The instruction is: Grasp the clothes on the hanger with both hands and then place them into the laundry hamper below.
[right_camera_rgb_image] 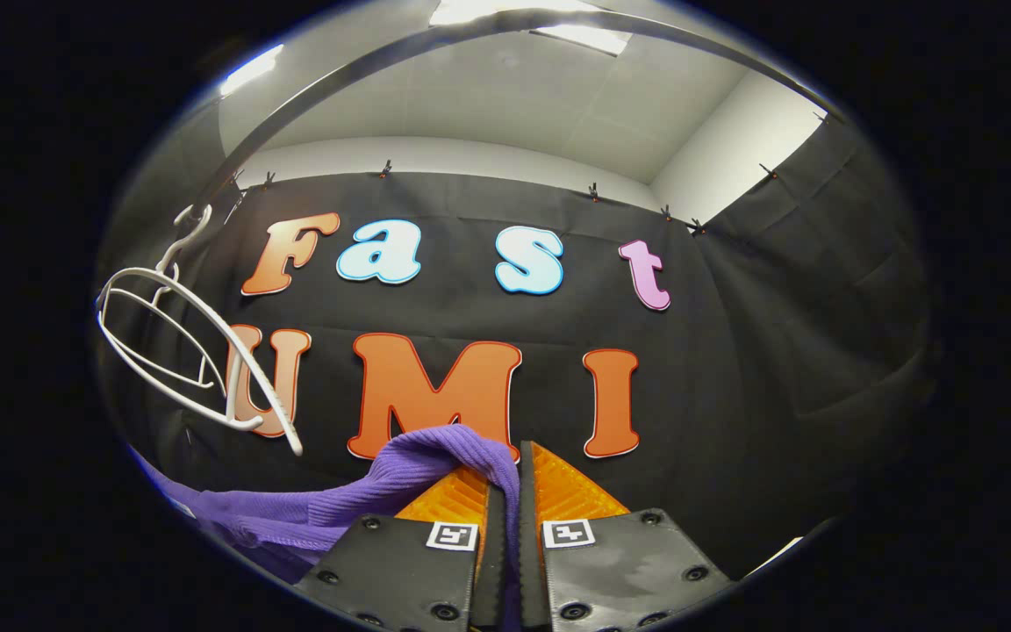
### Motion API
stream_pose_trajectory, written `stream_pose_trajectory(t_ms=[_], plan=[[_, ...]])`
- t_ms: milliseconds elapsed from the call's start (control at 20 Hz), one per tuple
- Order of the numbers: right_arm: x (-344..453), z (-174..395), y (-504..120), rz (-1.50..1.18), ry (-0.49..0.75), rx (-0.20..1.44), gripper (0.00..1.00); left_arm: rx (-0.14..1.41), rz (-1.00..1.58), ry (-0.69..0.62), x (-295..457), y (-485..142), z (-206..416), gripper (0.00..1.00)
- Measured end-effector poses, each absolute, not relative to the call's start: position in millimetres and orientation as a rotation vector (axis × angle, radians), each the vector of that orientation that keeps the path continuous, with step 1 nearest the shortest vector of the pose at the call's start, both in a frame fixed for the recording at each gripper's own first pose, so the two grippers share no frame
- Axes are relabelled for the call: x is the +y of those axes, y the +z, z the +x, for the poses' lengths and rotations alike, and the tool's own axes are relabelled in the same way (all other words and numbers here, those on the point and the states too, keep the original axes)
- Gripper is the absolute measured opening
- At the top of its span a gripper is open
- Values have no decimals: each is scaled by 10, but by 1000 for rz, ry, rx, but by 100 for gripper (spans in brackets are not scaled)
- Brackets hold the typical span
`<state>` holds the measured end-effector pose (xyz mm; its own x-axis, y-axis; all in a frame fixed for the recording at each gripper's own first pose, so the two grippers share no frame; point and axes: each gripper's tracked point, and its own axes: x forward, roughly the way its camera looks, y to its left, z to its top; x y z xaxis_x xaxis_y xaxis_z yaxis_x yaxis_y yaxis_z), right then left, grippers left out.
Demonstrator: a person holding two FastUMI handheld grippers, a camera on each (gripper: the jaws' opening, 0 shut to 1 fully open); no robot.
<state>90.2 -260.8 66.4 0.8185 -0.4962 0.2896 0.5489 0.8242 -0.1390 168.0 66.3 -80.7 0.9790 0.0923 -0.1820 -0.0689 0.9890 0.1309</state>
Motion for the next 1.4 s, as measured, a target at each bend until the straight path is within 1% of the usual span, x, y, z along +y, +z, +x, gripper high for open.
stream_pose_trajectory(t_ms=[100,150,200,450,650,850,900,1000,1100,1150,1200,1250,1400], plan=[[-2532,845,605,-218,-539,-231,14,191,130,84,670,-788,1565,7],[-2458,818,568,-214,-520,-222,10,193,131,85,674,-774,1494,5],[-2382,787,532,-213,-499,-212,14,196,131,83,679,-778,1433,7],[-1963,668,302,-209,-384,-148,14,217,124,62,710,-873,1156,6],[-1477,668,-34,-236,-234,-55,14,287,101,10,565,-1142,940,6],[-825,596,-543,-242,-27,61,14,370,84,-54,293,-1486,732,7],[-681,561,-683,-227,16,93,10,395,66,-75,206,-1584,664,6],[-468,519,-911,-193,71,151,10,441,56,-101,103,-1761,565,6],[-319,457,-1124,-149,114,214,10,475,66,-127,19,-1894,479,5],[-279,416,-1243,-130,130,250,14,491,62,-146,-8,-1954,455,6],[-221,390,-1374,-112,143,284,10,509,51,-168,-72,-2023,409,6],[-196,351,-1501,-99,148,319,13,532,39,-190,-151,-2107,334,6],[-113,226,-1981,-52,175,462,13,605,38,-228,-284,-2348,174,6]])
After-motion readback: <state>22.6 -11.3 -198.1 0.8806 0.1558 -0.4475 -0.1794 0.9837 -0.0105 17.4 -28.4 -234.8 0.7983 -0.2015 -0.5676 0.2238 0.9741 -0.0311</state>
